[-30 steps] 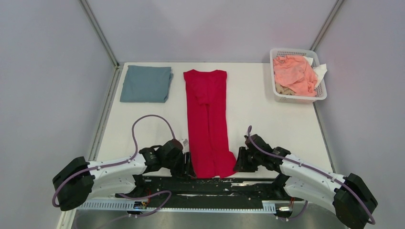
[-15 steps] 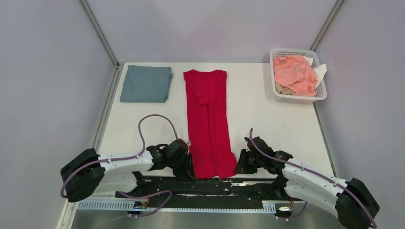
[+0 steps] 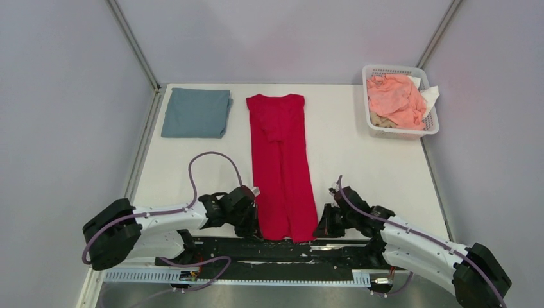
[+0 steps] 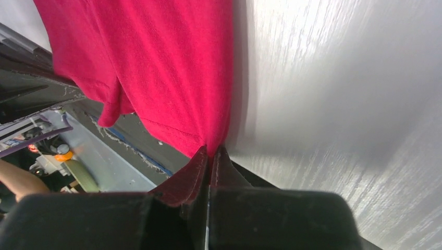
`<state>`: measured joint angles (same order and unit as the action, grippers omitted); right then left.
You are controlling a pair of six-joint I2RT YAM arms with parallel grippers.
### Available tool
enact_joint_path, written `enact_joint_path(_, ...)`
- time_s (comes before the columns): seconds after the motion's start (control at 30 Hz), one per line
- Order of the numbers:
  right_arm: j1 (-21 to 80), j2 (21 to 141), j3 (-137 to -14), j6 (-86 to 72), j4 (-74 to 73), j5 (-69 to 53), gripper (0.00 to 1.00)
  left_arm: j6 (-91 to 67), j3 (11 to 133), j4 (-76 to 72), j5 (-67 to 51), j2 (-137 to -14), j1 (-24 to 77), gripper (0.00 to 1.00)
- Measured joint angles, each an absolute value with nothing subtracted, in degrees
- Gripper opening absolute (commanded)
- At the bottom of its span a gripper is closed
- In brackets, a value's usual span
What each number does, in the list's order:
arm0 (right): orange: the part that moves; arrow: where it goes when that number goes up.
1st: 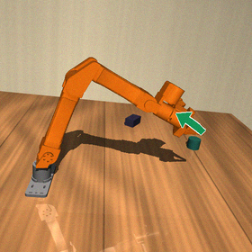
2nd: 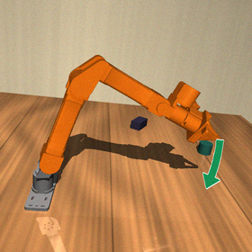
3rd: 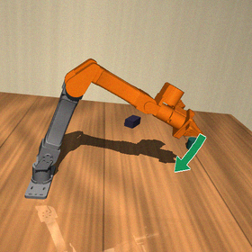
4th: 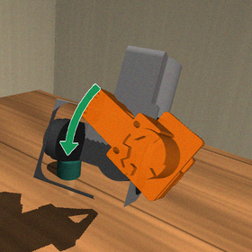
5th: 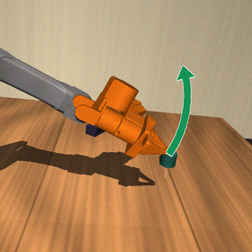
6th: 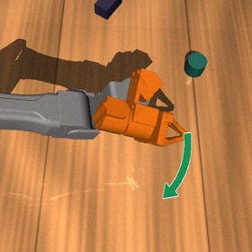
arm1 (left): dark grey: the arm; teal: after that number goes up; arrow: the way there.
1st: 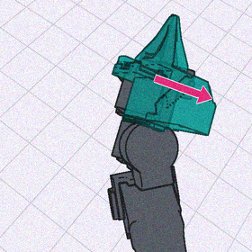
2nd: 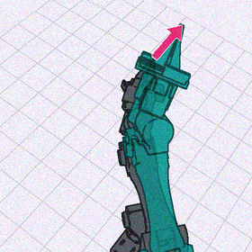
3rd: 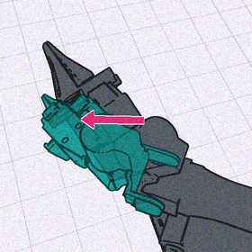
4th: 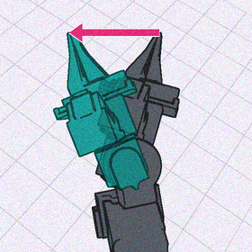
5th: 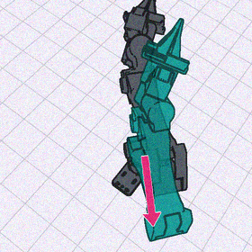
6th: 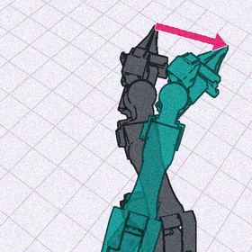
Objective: Fold and stack the t-shirts
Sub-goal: Grab the bottom of the folded rectangular tshirt with both arms, then fold the folded rectangular tshirt in 1/3 of the way
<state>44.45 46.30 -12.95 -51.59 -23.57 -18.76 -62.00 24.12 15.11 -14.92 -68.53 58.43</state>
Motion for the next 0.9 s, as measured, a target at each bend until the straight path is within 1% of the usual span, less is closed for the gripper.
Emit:
enact_joint_path(0.27,44.45,44.51,-12.12,-53.71,-24.95,-22.65,0.00,-61.47,21.58,13.85,-17.82,-61.21,59.40,0.00)
enact_joint_path(0.37,44.45,43.57,-12.75,-53.63,-25.74,-22.39,0.00,-60.69,21.41,13.80,-17.85,-59.68,59.48,0.00)
enact_joint_path(0.47,44.42,44.36,-16.01,-52.58,-26.81,-20.27,0.00,-58.89,22.15,14.09,-17.37,-59.02,58.65,0.00)
enact_joint_path(0.53,44.31,46.24,-19.62,-51.40,-27.22,-17.63,0.00,-57.21,23.53,14.15,-17.21,-59.13,56.75,0.00)
enact_joint_path(0.67,43.86,52.01,-27.44,-49.41,-24.93,-11.07,0.00,-53.93,27.42,13.17,-16.56,-60.88,49.78,0.00)
enact_joint_path(0.77,43.05,55.81,-30.52,-48.47,-22.13,-7.90,0.00,-52.01,30.22,11.35,-15.97,-63.44,45.52,0.00)
enact_joint_path(0.9,38.85,63.18,-34.94,-46.72,-18.92,-6.15,0.00,-49.89,33.61,8.58,-16.29,-67.59,40.18,0.00)
